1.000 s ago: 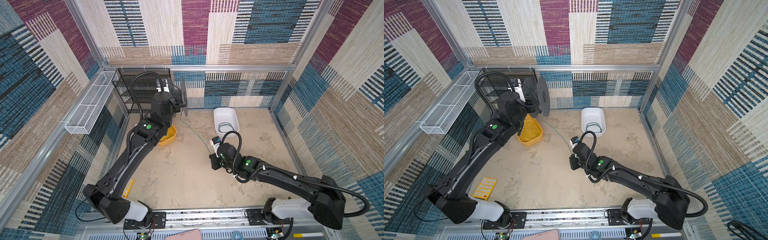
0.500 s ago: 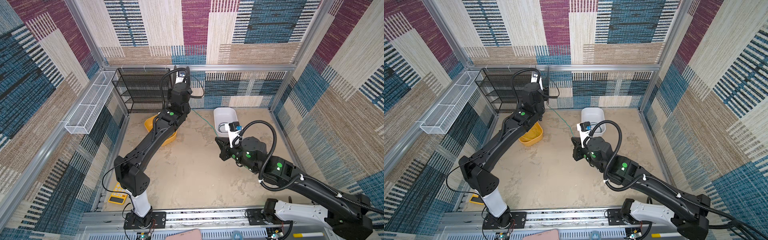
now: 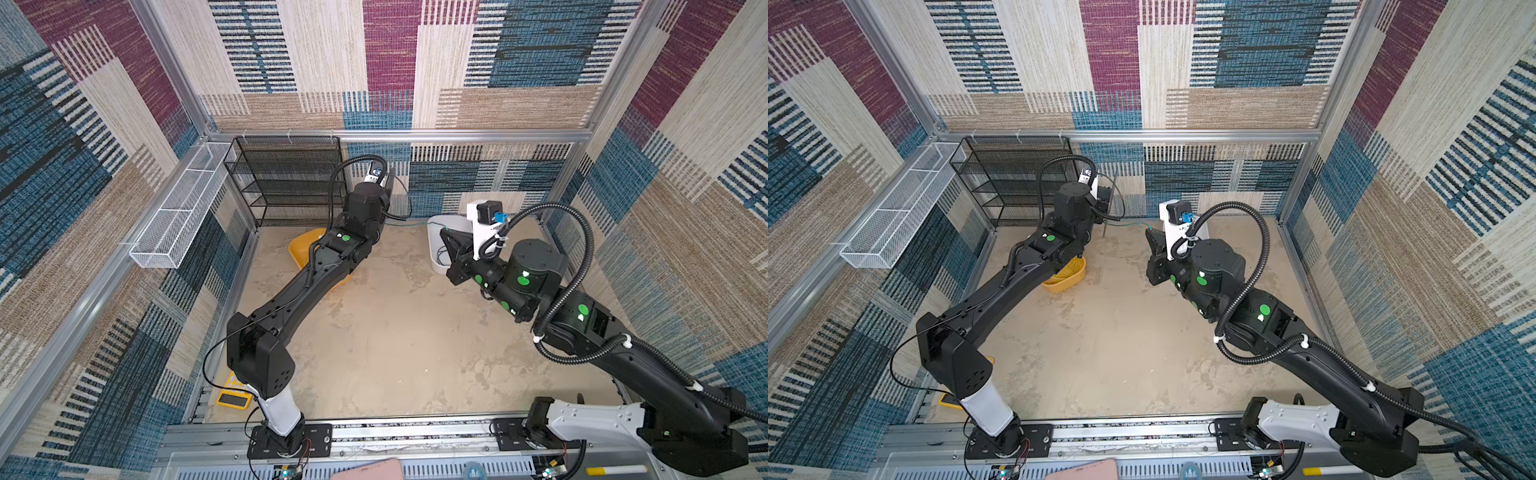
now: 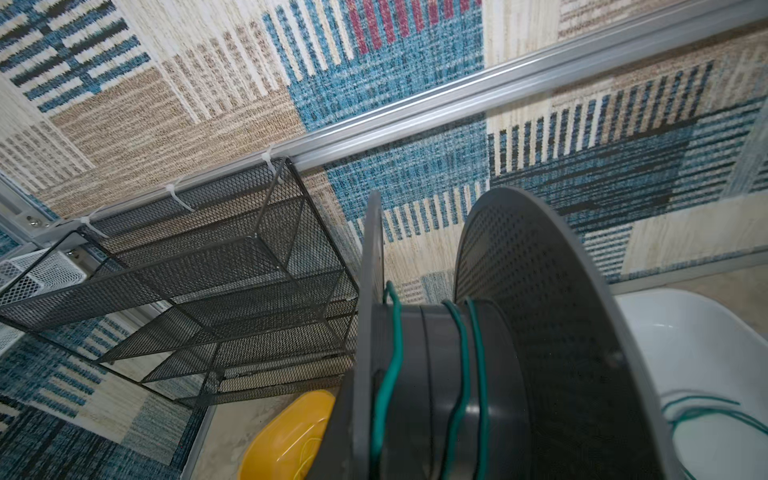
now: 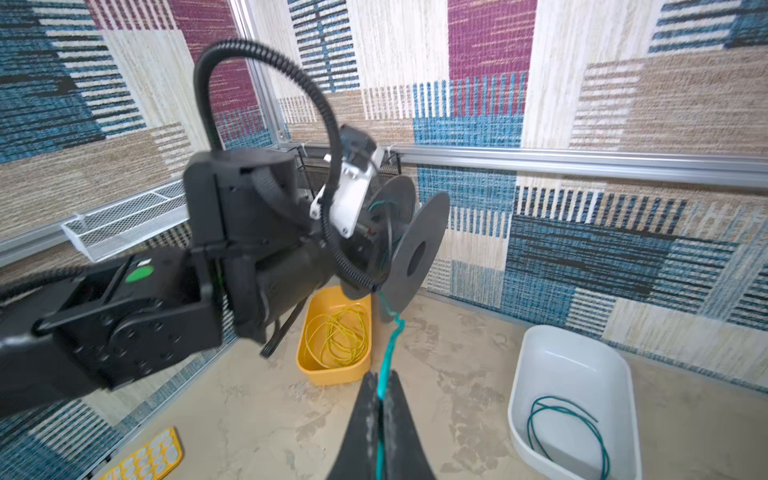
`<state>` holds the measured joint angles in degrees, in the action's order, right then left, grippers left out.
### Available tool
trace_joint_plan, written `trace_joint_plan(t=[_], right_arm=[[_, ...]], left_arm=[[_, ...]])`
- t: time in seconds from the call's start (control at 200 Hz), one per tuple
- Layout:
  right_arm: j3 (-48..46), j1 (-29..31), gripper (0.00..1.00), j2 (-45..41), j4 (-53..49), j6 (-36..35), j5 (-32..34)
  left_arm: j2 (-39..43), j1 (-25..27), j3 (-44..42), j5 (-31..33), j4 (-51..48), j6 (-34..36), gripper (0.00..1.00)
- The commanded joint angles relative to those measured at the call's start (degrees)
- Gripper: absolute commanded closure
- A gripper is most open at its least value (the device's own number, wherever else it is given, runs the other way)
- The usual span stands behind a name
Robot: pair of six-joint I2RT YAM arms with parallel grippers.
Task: Wrap the cables
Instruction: 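Raise the spool toward the wire rack with the left gripper while the right lifts cable, then swing the spool down with the left gripper while the right pulls cable taut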
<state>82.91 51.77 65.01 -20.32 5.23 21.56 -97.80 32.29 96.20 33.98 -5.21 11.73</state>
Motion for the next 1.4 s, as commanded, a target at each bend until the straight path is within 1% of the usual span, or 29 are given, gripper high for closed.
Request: trace_joint_plan(t=[0.0, 0.05, 0.13, 0.155, 0.3, 0.421, 0.471, 0.576, 0.661, 0.826, 0.891, 1.012, 1.202, 1.397], right_arm=[[3.4, -3.0, 1.0, 1.5, 7.0, -2.2, -3.3], [5.0, -4.0, 1.0, 2.7, 7.1, -2.6, -4.3], [8.3, -5.1, 1.0, 5.4, 7.3, -3.5, -5.4], [8.5, -5.4, 1.0, 6.2, 7.3, -3.5, -5.8], [16.1, -8.2, 1.0, 10.8, 7.4, -4.0, -8.1], [22.3, -13.3, 1.0, 15.4, 6.8, -3.6, -11.0], [24.7, -15.7, 1.0, 17.6, 6.0, -3.5, -12.6], [28.9, -21.2, 1.0, 21.9, 5.0, -2.7, -17.3], [31.3, -24.8, 1.0, 25.2, 4.9, -1.8, -20.3], [33.7, -31.4, 1.0, 31.4, 5.9, 2.2, -24.9], [34.5, -32.8, 1.0, 33.2, 6.4, 2.9, -25.1], [36.7, -35.6, 1.0, 37.2, 6.6, 4.7, -27.7], [38.2, -37.7, 1.0, 41.5, 6.3, 5.8, -30.7], [32.0, -38.1, 1.0, 41.4, 10.0, 7.2, -33.7]], left_arm=[[3.2, -0.1, -4.9, -1.5, 1.9, 0.6, 1.0], [4.6, 0.4, -7.5, -2.3, 2.1, 1.3, 1.0], [5.9, 1.7, -10.9, -1.5, 2.3, 3.5, 1.0], [6.4, 2.1, -11.7, -1.5, 1.9, 3.6, 1.0], [10.0, 4.0, -17.7, -2.0, 1.3, 3.8, 1.0], [13.9, 6.5, -22.5, -1.5, -0.5, 5.3, 1.0], [16.2, 7.4, -24.5, -1.4, -2.1, 4.8, 1.0], [21.8, 9.8, -29.1, -2.0, -4.6, 5.5, 1.0], [25.7, 11.2, -31.7, -3.1, -8.4, 5.6, 1.0], [31.7, 14.3, -34.2, -4.8, -14.3, 8.2, 1.0], [33.6, 15.2, -34.8, -6.1, -16.9, 8.9, 1.0], [36.8, 17.0, -36.3, -7.3, -20.3, 9.8, 1.0], [41.8, 17.9, -39.2, -10.2, -21.4, 10.8, 1.0], [43.6, 17.9, -39.8, -12.0, -21.3, 10.2, 1.0]])
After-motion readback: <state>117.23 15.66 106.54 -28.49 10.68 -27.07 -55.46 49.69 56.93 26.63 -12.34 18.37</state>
